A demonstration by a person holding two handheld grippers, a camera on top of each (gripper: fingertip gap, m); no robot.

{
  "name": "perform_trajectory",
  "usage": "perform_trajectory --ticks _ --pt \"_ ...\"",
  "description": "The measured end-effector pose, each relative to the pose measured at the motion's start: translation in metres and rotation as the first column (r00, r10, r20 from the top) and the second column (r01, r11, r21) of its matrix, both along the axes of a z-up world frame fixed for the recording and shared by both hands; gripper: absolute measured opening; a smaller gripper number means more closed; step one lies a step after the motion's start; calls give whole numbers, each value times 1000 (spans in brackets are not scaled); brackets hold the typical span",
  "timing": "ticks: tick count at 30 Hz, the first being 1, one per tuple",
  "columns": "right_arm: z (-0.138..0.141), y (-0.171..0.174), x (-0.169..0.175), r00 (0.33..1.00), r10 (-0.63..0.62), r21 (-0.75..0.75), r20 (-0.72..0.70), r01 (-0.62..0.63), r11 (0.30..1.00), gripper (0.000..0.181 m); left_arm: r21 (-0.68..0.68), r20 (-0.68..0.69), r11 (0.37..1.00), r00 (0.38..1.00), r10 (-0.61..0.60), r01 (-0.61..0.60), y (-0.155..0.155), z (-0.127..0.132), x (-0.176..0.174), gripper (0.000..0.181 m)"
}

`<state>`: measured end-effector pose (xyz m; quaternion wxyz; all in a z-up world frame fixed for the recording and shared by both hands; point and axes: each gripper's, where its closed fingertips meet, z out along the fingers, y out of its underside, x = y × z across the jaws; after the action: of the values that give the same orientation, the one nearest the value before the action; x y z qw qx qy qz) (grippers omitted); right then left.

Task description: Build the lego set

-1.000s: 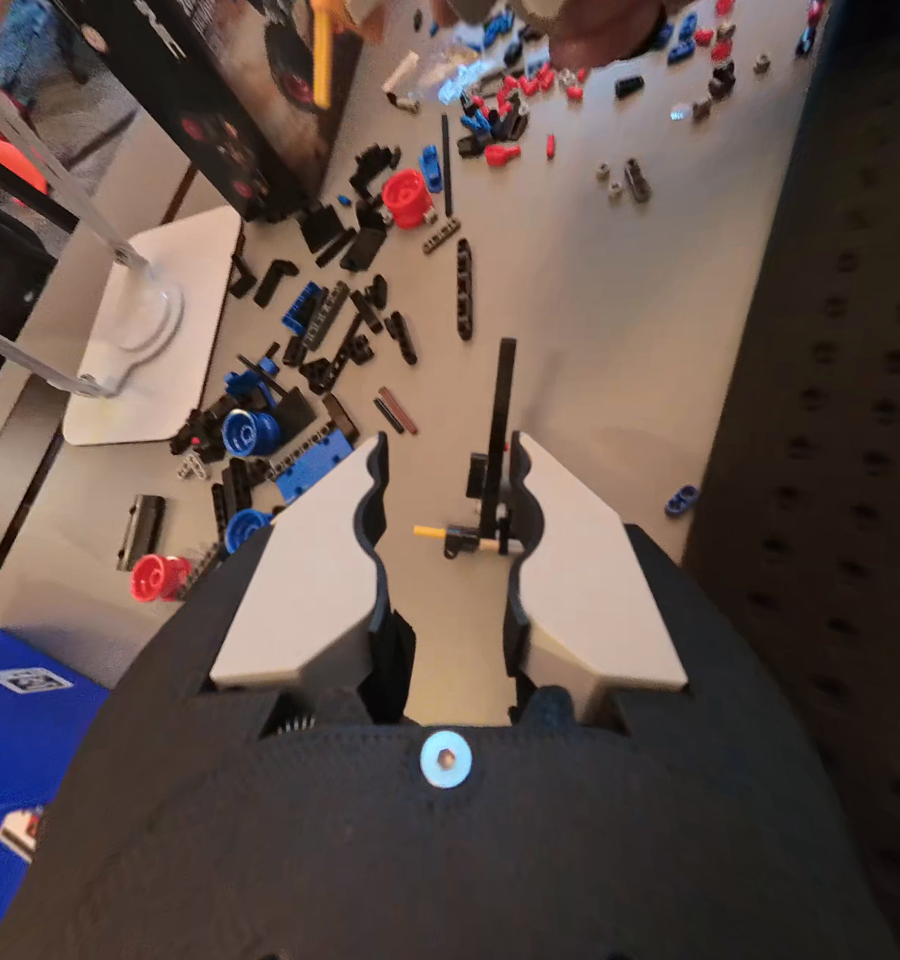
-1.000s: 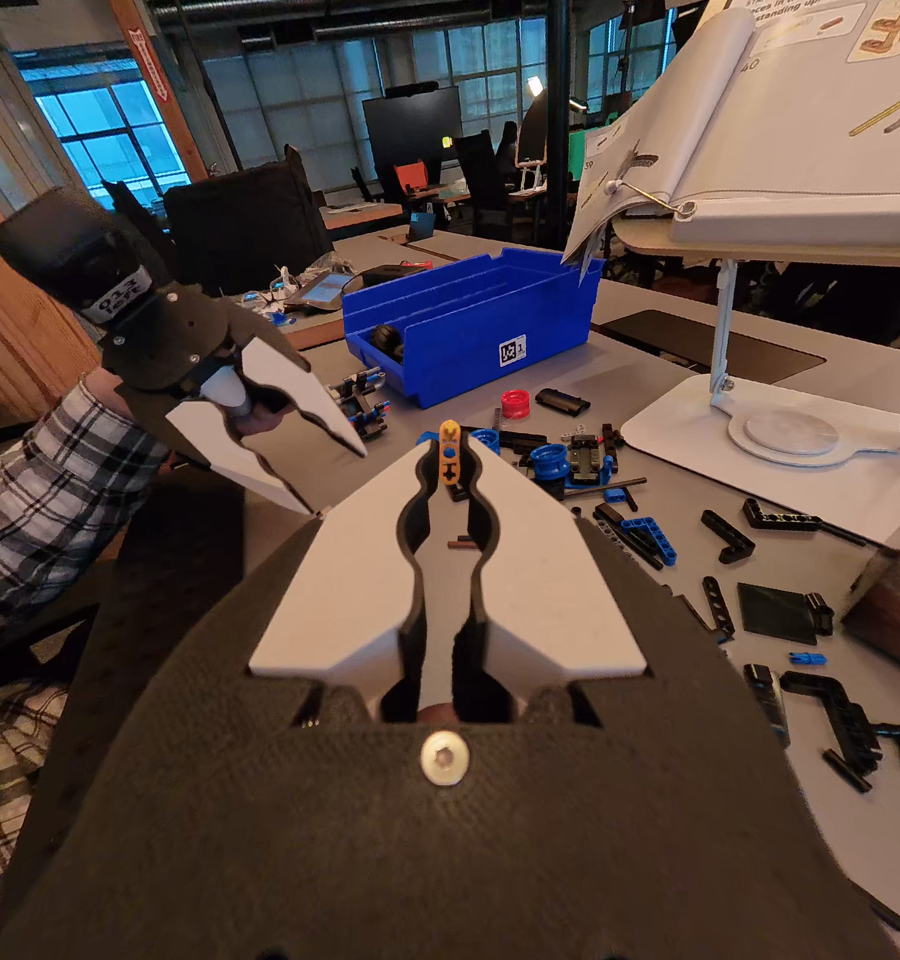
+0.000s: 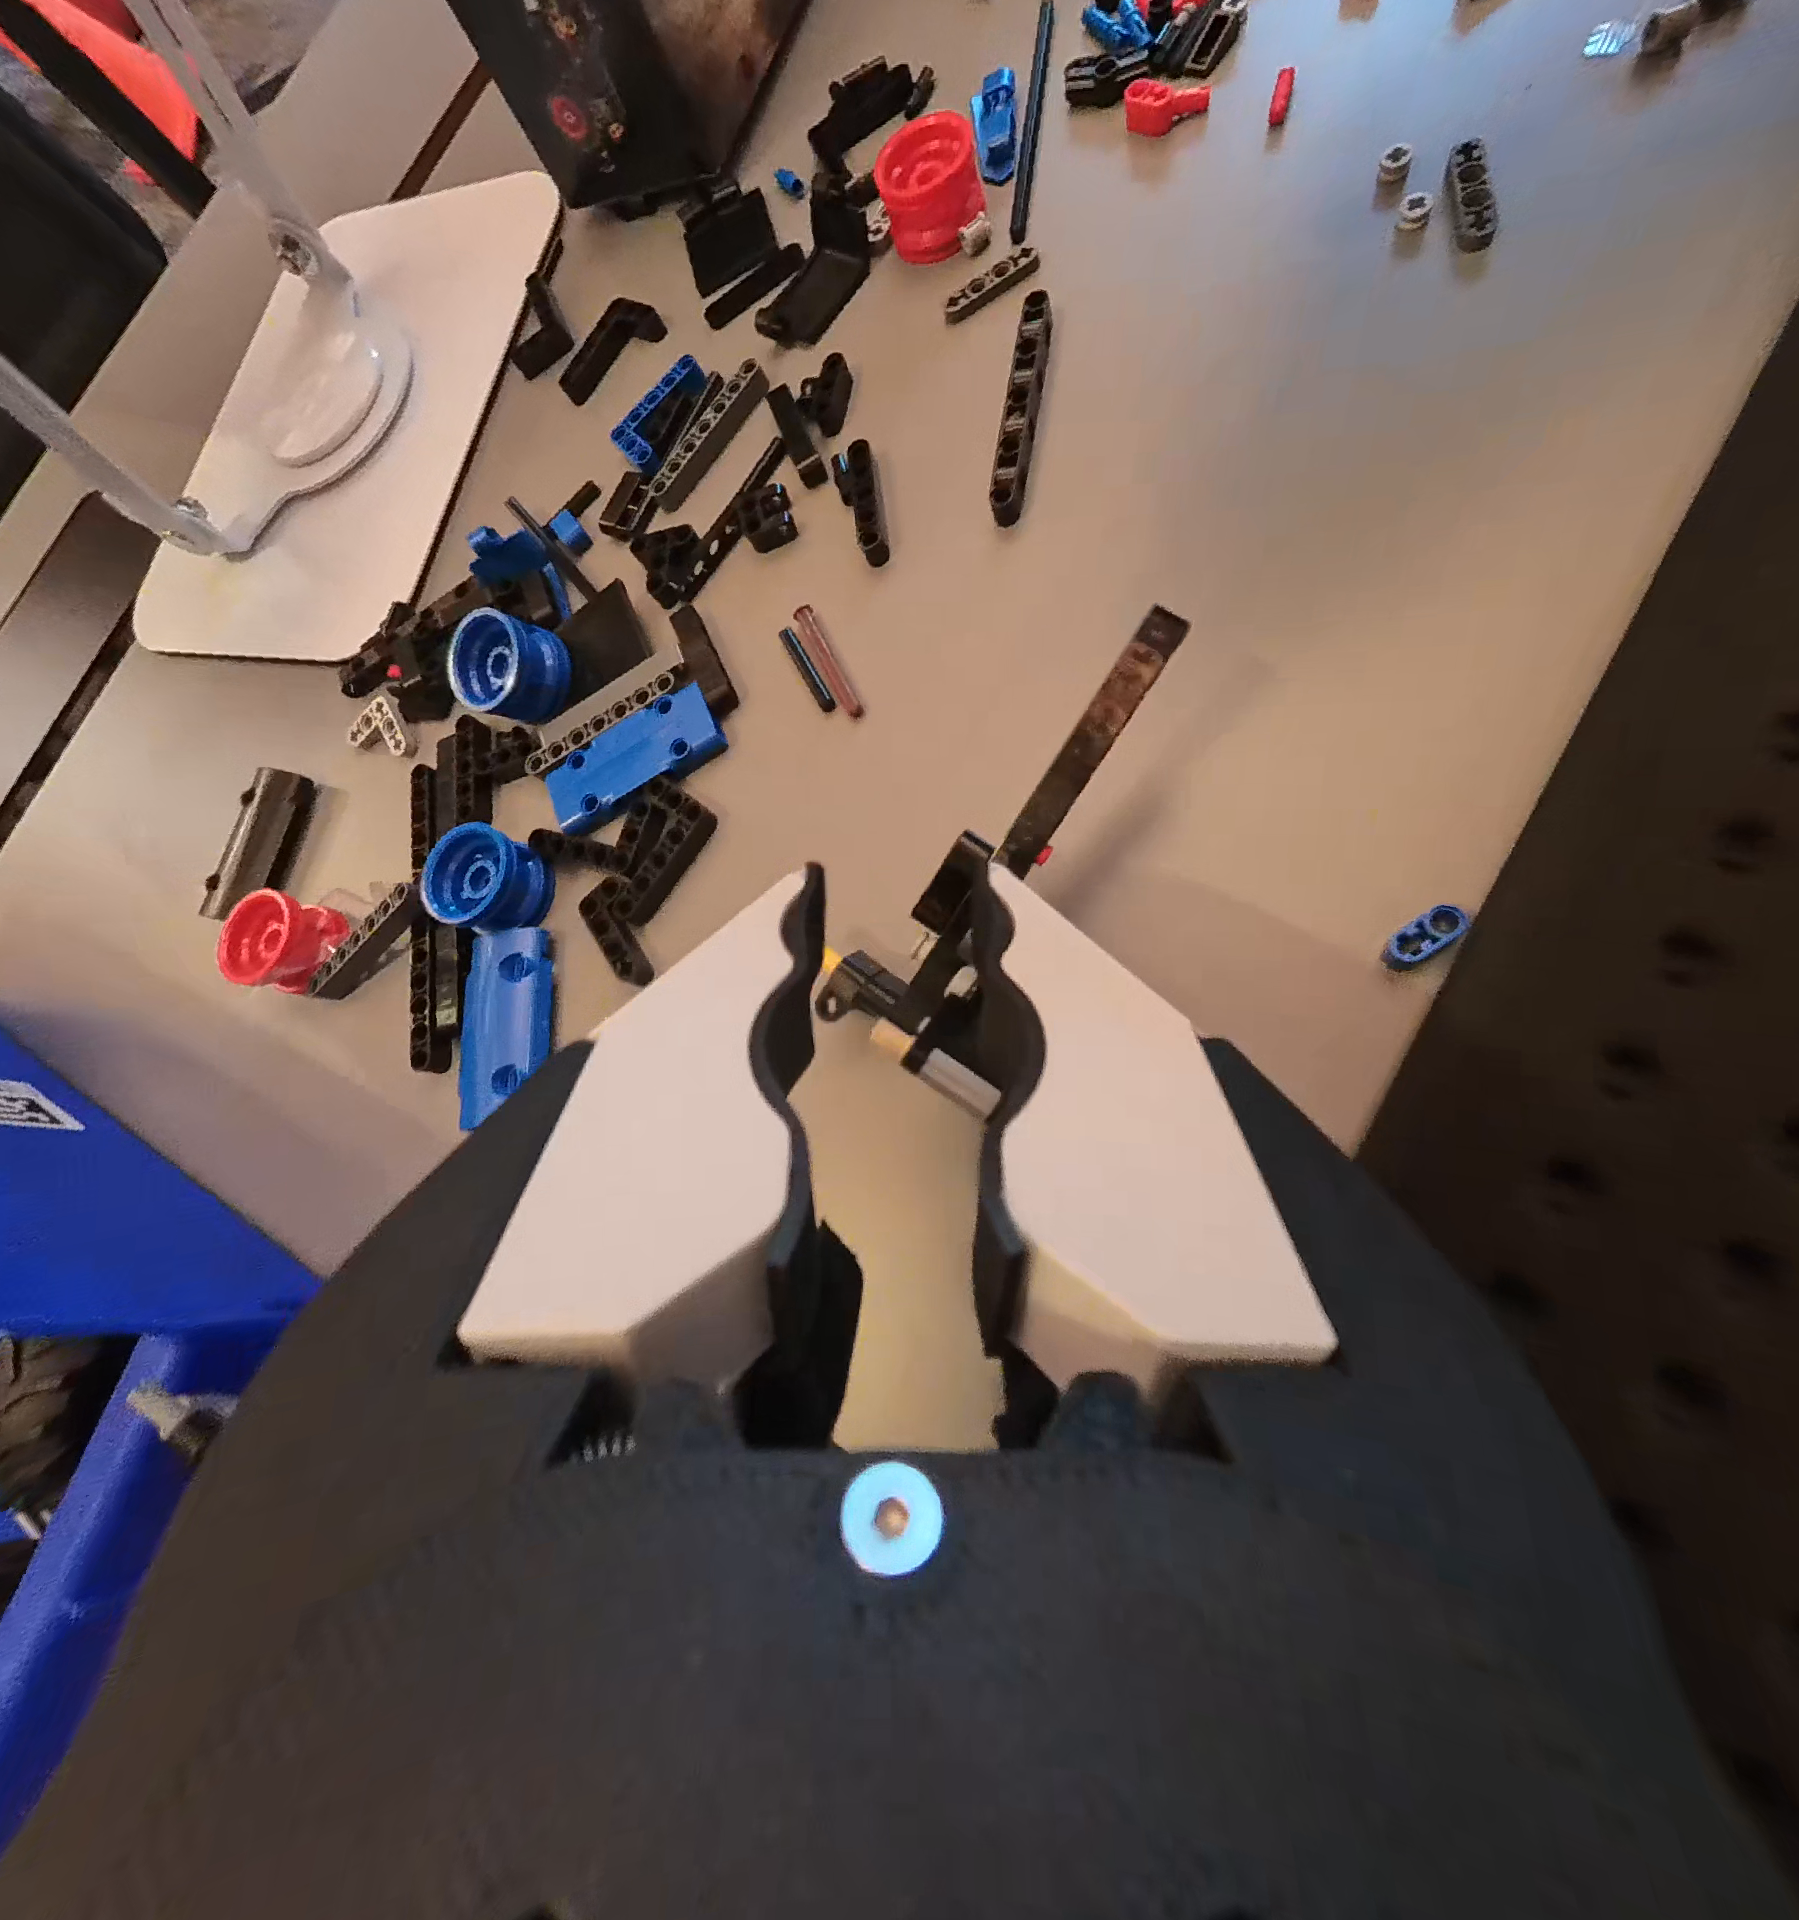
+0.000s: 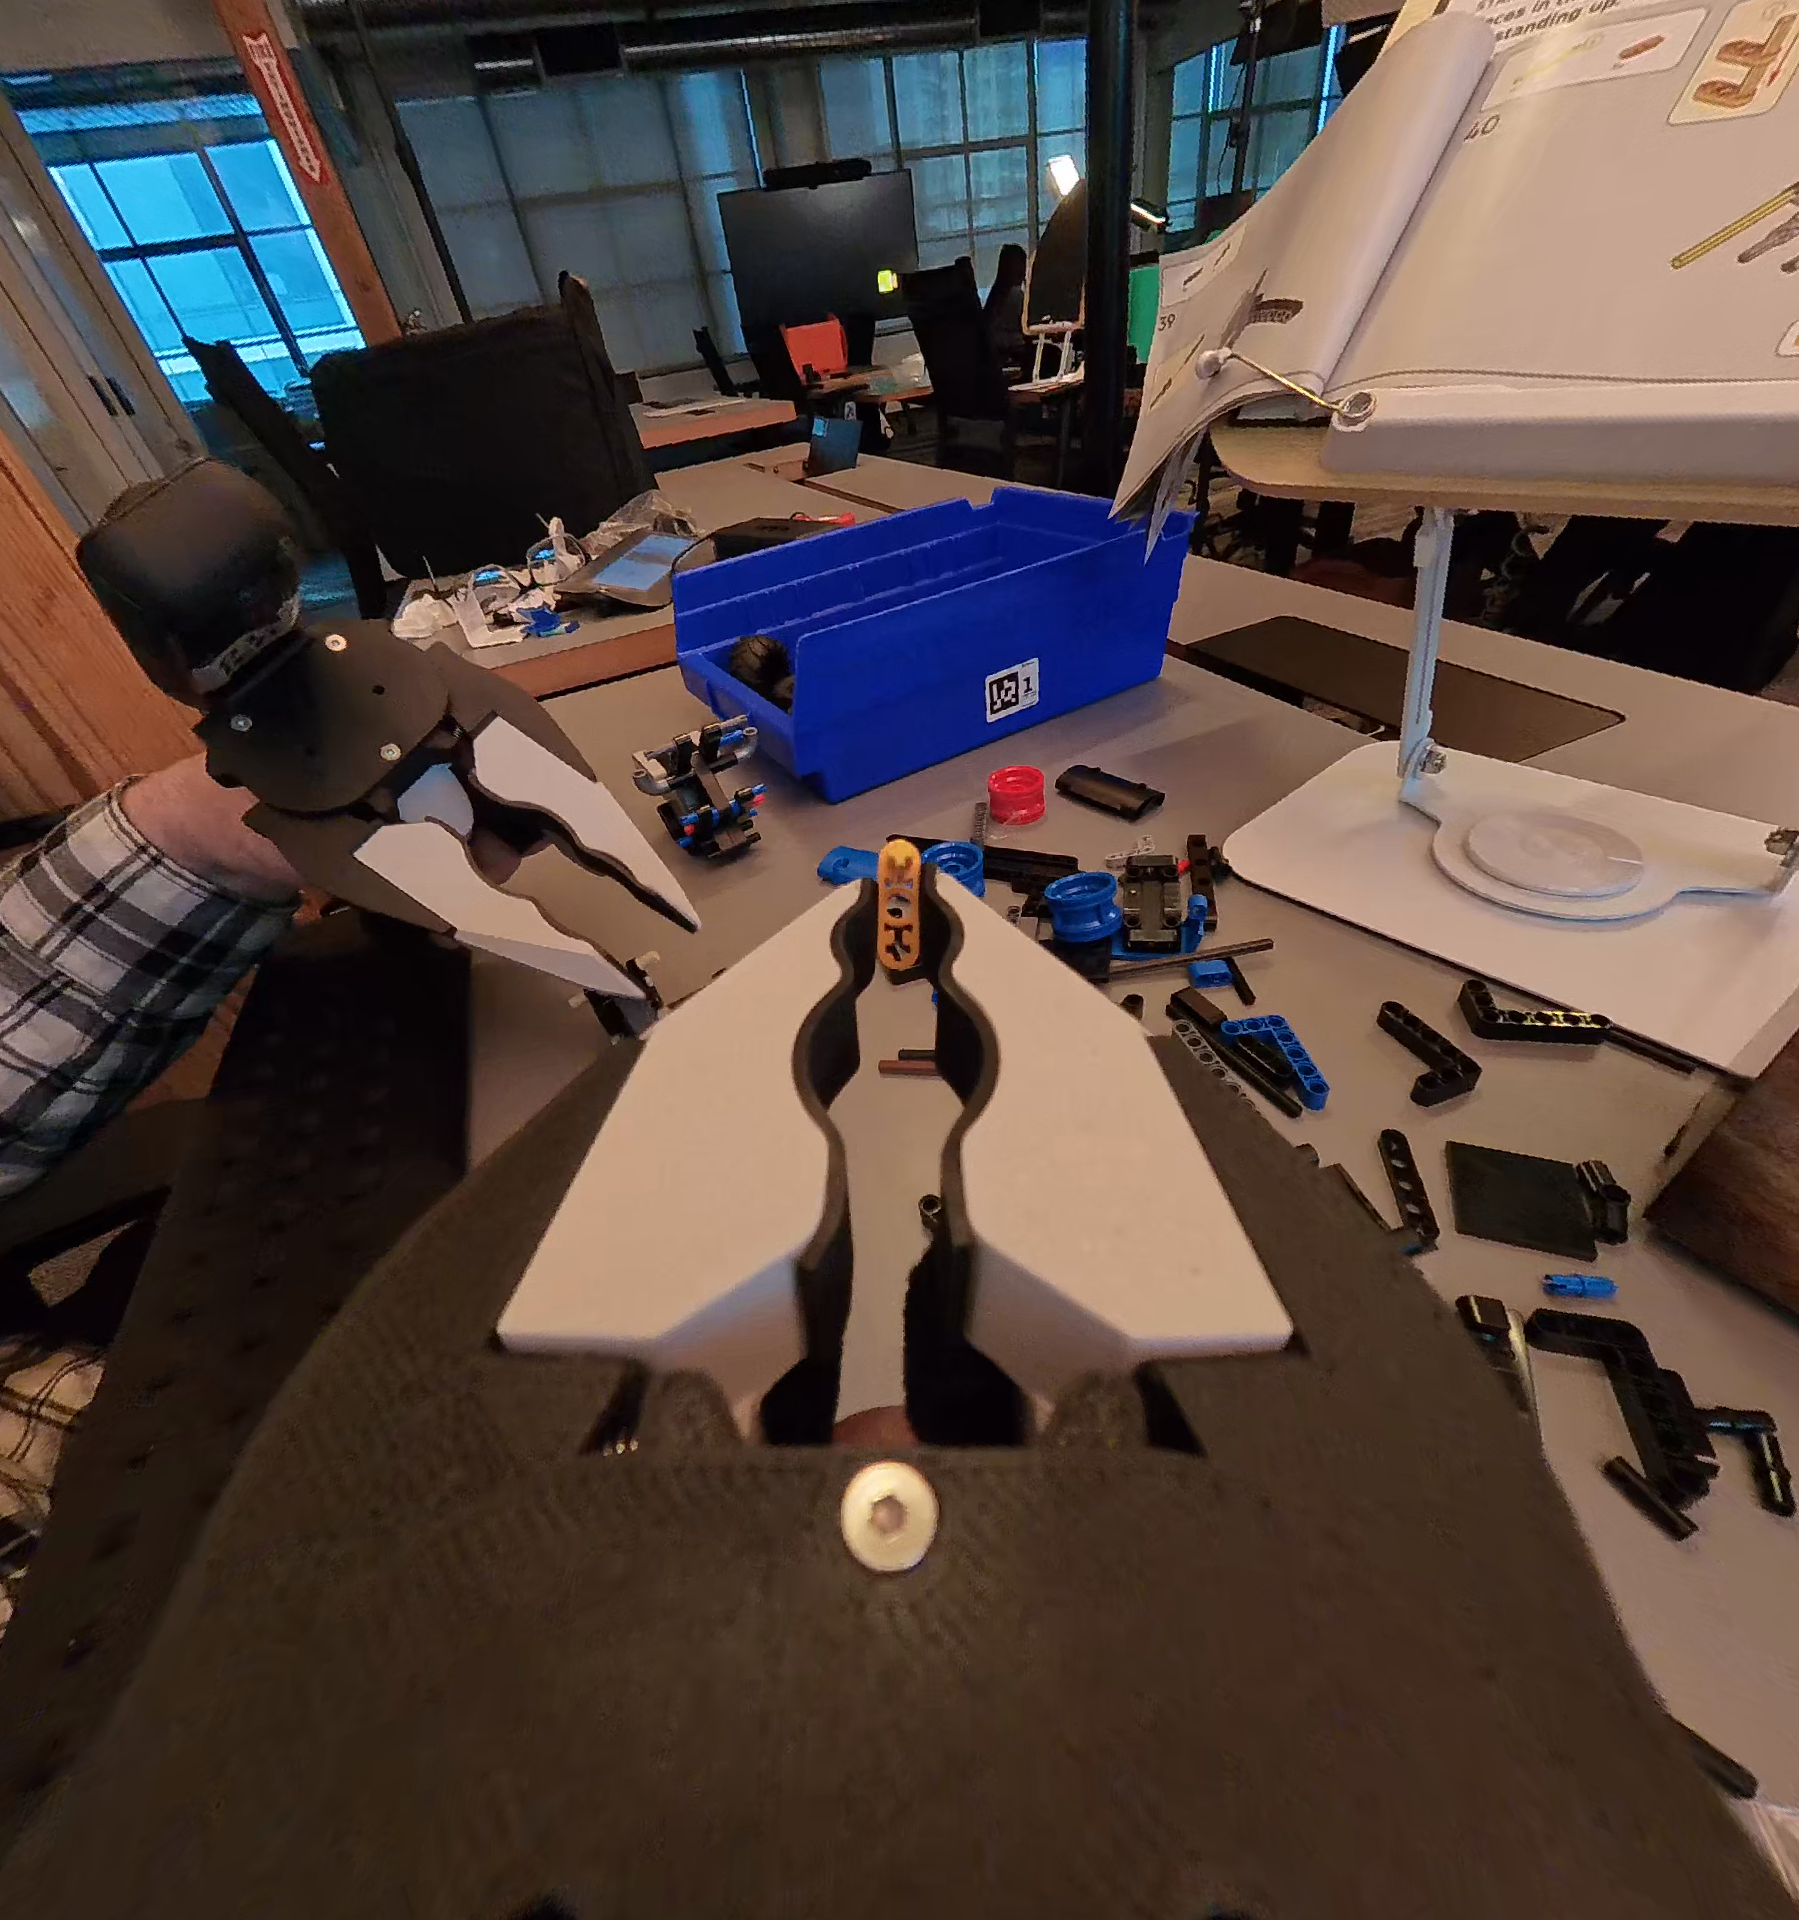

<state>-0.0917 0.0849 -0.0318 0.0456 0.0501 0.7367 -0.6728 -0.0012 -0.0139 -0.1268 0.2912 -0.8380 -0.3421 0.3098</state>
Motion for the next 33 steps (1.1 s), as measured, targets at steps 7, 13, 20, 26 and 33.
perform_trajectory --ticks 7,13,20,26,33 --pt "-1 0 0 1000 4 1 8 -4 1000 5 -25 4 999 1000 -31 31 -1 1 10 28" --pt "-2 0 0 1000 5 4 9 -5 1000 5 -39 51 994 994 -98 100 6 -1 21 30" --pt "-3 -1 3 1000 14 10 8 -14 1000 5 -32 72 992 990 -118 121 4 -1 31 33" --pt "-3 0 2 1000 12 7 9 -12 1000 5 -118 108 982 985 -137 150 1 -12 31 14" --pt "-1 2 0 1000 3 3 5 -3 1000 5 63 69 997 997 29 -33 -4 -1 -5 9"
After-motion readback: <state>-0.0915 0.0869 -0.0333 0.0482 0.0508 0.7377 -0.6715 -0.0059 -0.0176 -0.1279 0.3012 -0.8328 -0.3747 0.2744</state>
